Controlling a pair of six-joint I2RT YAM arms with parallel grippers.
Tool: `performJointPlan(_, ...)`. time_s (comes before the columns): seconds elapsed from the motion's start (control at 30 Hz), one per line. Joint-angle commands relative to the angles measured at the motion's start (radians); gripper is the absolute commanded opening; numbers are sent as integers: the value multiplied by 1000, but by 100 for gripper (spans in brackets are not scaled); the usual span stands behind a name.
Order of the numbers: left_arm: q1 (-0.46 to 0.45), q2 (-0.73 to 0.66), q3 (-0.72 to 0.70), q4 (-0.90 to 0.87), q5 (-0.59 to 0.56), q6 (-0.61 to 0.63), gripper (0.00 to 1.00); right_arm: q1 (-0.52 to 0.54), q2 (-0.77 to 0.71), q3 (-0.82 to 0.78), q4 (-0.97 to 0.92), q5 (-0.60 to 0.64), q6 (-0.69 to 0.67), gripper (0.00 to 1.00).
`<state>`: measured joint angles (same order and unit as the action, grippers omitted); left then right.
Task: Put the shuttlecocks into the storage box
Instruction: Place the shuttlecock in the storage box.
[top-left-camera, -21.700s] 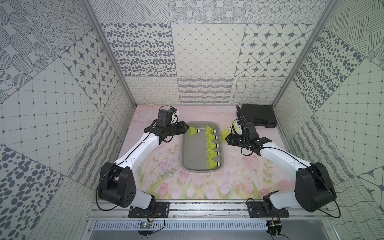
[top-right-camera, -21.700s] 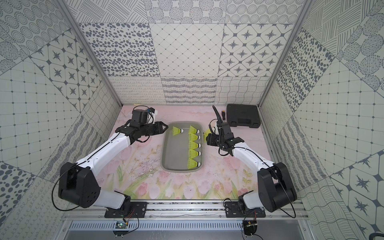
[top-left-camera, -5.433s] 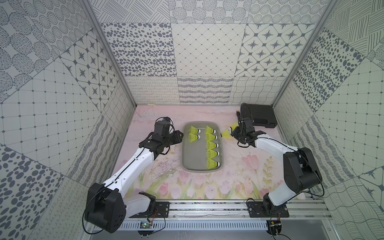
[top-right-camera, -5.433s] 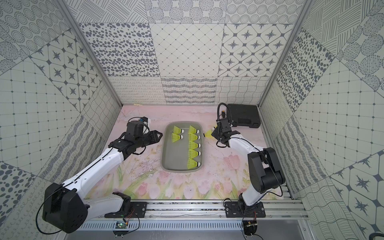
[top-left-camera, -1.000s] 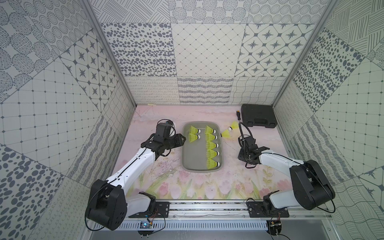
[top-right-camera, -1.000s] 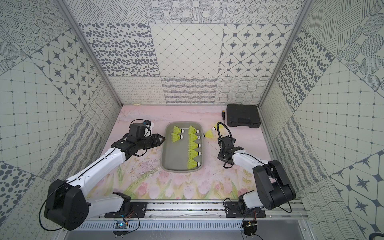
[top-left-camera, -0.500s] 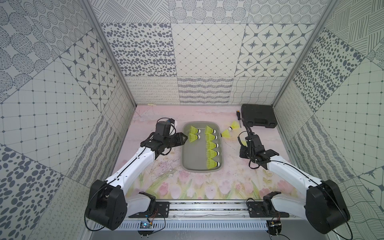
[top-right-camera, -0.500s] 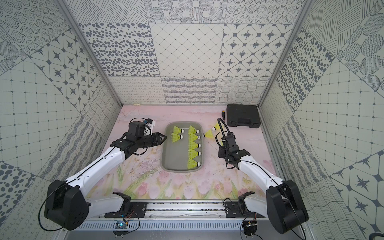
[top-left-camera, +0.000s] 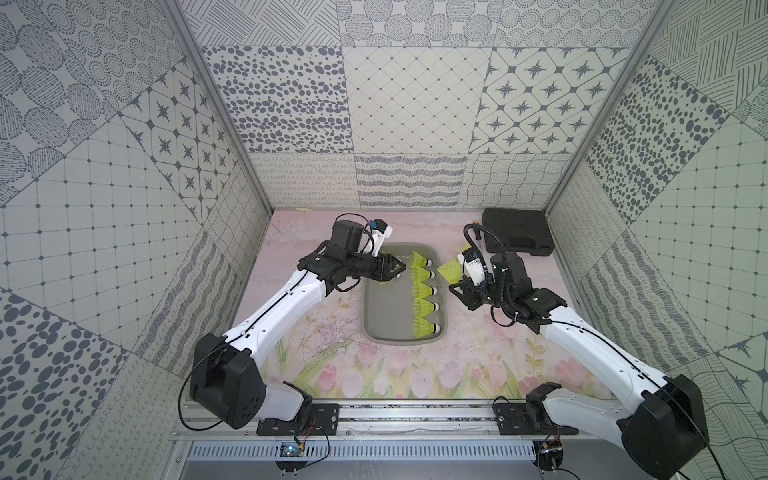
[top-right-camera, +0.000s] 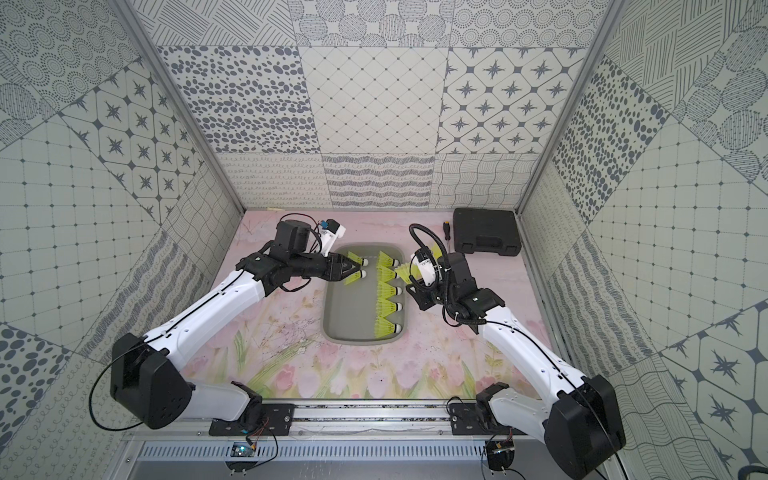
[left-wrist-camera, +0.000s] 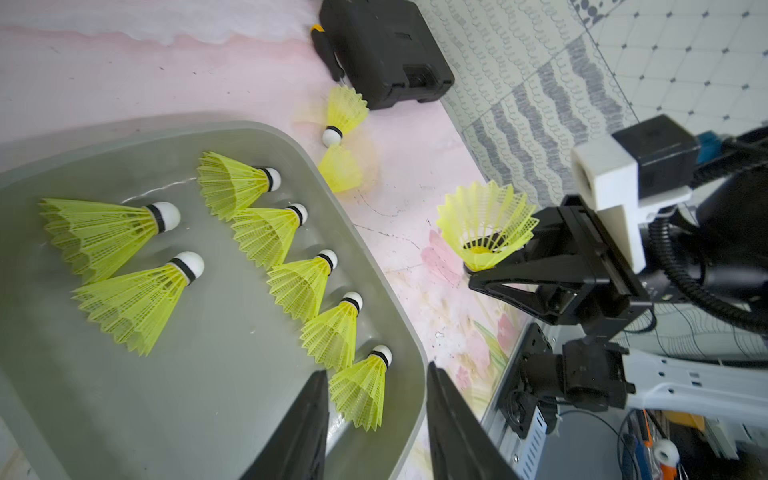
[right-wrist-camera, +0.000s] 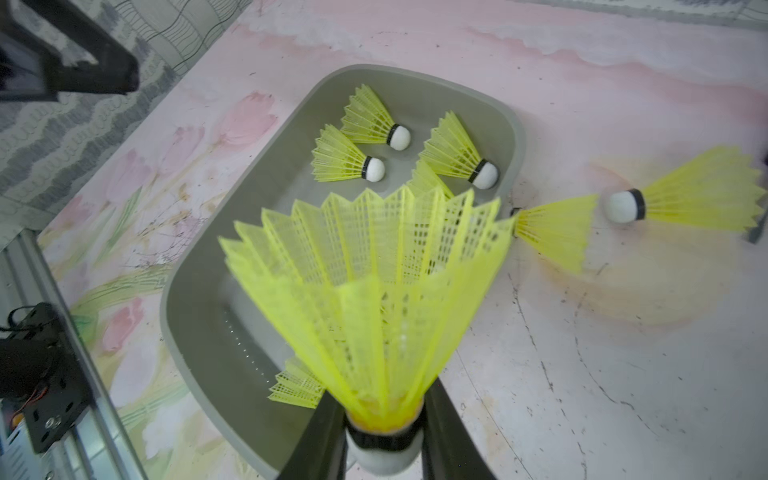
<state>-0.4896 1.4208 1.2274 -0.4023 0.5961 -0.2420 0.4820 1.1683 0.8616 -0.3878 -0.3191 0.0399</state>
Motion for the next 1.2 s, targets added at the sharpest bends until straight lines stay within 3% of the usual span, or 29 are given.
performJointPlan(0.0, -21, 48, 98, -154, 197, 208, 44, 41, 52, 57, -38, -106, -71, 23)
performJointPlan(0.43, -39, 125, 221, -357, 318, 399, 50, 134, 170, 162, -82, -156, -99, 24)
performJointPlan(0.87, -45, 188, 261, -470, 380, 452, 46, 145, 189, 185, -94, -174, -98, 24)
performJointPlan(1.17, -50, 216, 270, -481, 393, 451, 37, 148, 198, 191, -99, -176, -95, 26)
